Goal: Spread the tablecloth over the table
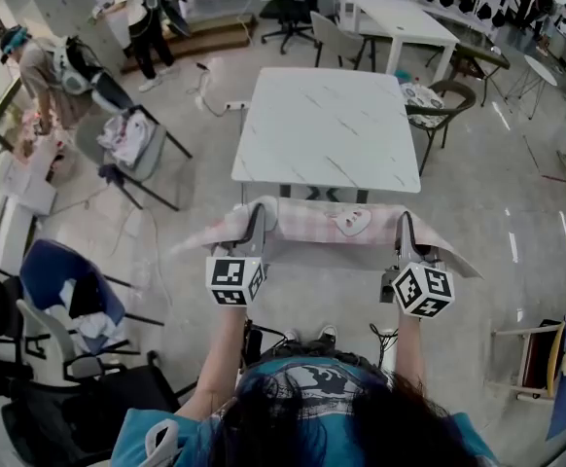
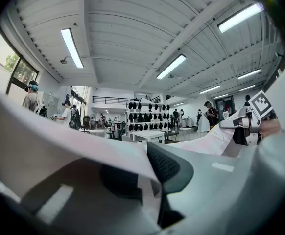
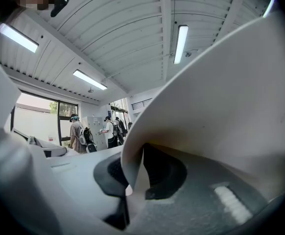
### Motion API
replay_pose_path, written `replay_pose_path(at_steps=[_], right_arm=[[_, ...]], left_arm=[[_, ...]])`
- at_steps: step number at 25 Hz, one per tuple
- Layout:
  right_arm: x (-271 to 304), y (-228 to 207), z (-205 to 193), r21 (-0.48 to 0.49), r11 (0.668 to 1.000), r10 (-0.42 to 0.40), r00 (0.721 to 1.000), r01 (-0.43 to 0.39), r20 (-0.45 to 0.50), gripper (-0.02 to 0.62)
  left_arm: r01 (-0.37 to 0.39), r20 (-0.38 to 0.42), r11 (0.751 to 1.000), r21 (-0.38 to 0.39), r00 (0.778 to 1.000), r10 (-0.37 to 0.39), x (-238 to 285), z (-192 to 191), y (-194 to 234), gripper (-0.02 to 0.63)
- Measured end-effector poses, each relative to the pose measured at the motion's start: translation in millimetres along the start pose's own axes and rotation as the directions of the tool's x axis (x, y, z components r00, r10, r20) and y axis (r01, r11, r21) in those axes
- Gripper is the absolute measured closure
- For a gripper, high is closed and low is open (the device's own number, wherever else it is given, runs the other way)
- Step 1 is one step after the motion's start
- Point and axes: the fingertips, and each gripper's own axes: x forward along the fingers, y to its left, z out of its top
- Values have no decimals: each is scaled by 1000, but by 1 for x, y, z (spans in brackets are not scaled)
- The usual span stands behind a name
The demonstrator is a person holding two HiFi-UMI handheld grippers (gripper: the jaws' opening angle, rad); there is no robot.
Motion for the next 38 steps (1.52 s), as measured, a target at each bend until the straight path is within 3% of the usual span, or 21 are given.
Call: replay_pose_path(at_steps=[14, 26, 34, 38], right_arm=[[4, -18, 25, 6, 996, 89, 996, -89, 30, 574], [32, -20, 29, -11, 993, 121, 993, -121, 13, 574], [71, -20, 36, -19, 995, 96, 995, -96, 6, 574], [92, -13, 65, -25, 994, 108, 992, -107, 60, 575]], left_arm=[[-52, 38, 998, 29, 998, 51, 8, 25, -19, 555], [-72, 16, 996, 48, 997, 71, 21, 30, -12, 555], [-33, 29, 999, 36, 999, 32, 57, 38, 10, 557], [15, 103, 999, 47, 994, -19, 80, 69, 24, 560]])
